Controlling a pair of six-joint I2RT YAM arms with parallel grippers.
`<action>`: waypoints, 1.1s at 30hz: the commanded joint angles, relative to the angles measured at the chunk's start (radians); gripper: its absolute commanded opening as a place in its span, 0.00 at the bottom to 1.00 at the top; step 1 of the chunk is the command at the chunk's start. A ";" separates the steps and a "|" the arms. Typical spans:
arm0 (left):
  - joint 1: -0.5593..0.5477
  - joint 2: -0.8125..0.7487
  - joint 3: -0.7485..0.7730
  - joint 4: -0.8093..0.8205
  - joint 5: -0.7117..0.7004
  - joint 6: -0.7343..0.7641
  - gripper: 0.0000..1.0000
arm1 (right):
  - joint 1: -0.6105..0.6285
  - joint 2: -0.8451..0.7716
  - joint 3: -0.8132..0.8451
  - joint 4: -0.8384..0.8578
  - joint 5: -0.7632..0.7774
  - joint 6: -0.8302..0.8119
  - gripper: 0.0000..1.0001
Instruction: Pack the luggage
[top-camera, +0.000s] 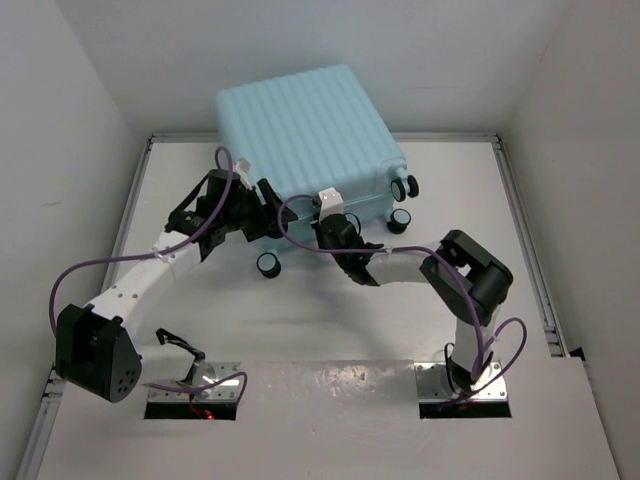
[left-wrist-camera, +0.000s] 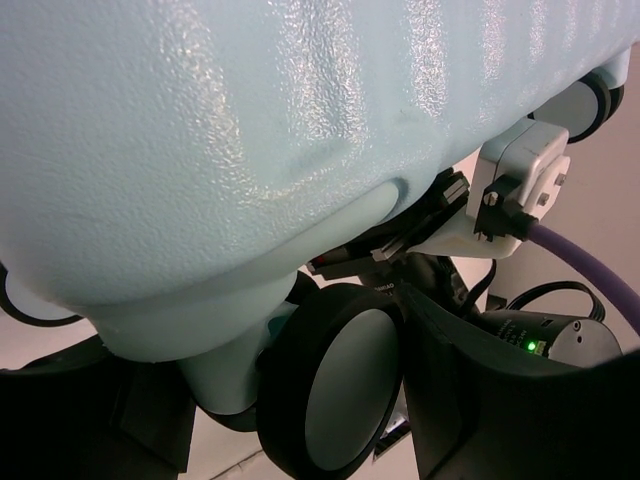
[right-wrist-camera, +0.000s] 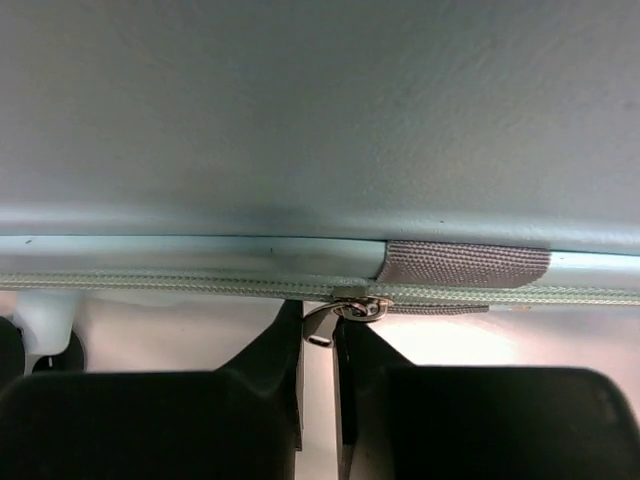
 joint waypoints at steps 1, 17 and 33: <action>0.014 -0.008 -0.034 -0.022 -0.004 -0.011 0.00 | -0.025 -0.090 0.002 0.138 0.025 -0.013 0.00; 0.032 -0.006 -0.043 -0.022 -0.004 -0.029 0.00 | -0.245 -0.225 -0.168 0.265 -0.382 0.001 0.00; 0.042 0.012 -0.052 -0.022 -0.004 -0.020 0.00 | -0.230 -0.340 -0.337 0.230 -0.488 -0.036 0.00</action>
